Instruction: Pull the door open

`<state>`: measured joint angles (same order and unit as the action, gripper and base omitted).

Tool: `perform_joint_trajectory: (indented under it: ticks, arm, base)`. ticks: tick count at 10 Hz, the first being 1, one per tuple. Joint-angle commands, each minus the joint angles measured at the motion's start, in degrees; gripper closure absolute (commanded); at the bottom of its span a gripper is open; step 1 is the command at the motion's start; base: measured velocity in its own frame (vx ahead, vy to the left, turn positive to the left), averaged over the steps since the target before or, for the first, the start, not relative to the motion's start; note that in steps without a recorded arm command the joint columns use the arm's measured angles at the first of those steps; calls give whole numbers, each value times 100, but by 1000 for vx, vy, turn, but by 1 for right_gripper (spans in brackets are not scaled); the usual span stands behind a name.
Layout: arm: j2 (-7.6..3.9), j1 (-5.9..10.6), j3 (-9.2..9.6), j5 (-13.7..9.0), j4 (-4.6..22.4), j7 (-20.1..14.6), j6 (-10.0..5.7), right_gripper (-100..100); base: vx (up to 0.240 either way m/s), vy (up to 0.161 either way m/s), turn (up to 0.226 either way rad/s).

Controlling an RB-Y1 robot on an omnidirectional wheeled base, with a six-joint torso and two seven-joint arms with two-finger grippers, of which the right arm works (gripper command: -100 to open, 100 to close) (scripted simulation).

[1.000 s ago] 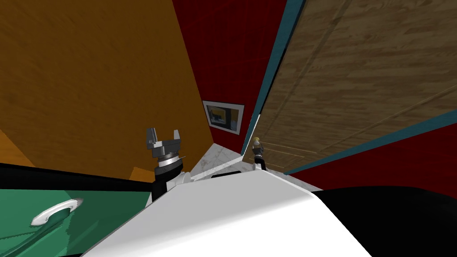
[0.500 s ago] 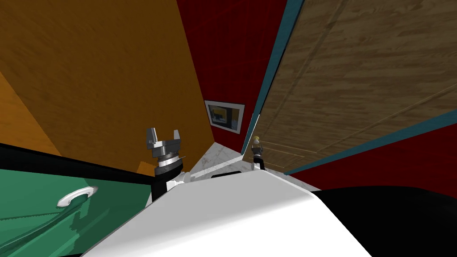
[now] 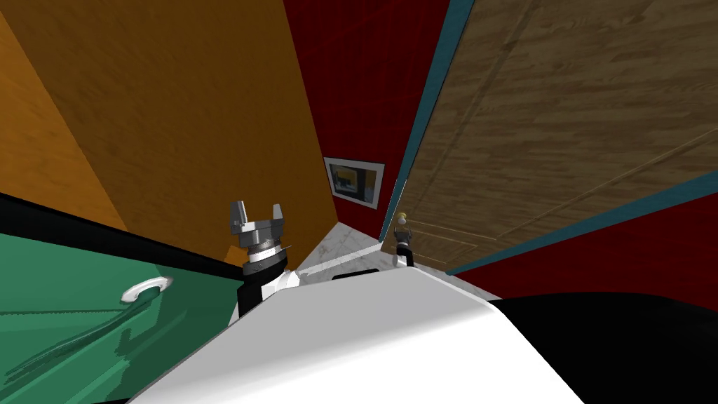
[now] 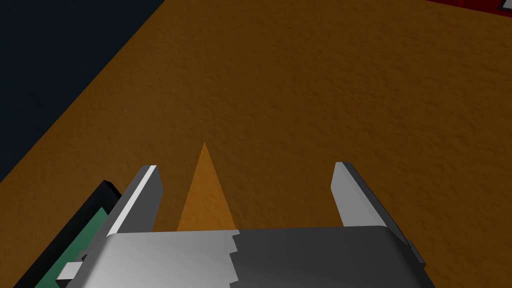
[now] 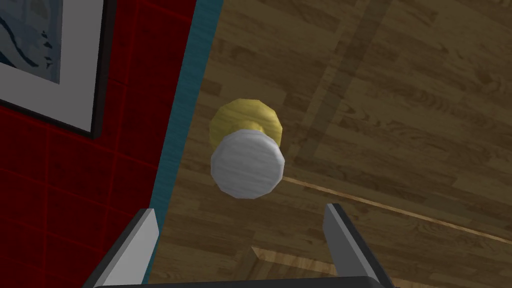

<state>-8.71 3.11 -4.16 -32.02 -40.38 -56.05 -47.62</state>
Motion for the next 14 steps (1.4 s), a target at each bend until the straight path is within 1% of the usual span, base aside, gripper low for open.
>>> perform_joint_trajectory:
  ticks: [1,2,3,7,9,10,11,12,13,14]
  arm:
    - [56,10,13,-113,-37,-286,0,-100]
    - [56,10,13,-113,-37,-341,0,-100]
    - [91,19,21,-184,-56,-543,-2,-100]
    - [196,46,45,-398,-112,-1169,-8,-100]
    - [225,53,52,-457,-127,-1344,-9,-100]
    - [217,53,50,-438,-118,-1282,-10,-100]
    - [62,-18,52,-462,-82,-1478,-28,-100]
    - [62,-18,52,-462,-82,-1478,-28,-100]
    - [-59,-73,53,-477,-54,-1612,-41,-100]
    - [-125,-103,53,-485,-39,-1687,-48,-100]
  base:
    - [-81,-10,74]
    - [-59,-13,26]
    - [-49,-8,34]
    - [-91,-16,55]
    - [-60,-6,29]
    - [-23,-1,2]
    - [110,-13,69]
    - [150,-7,32]
    - [148,10,50]
    - [163,-5,43]
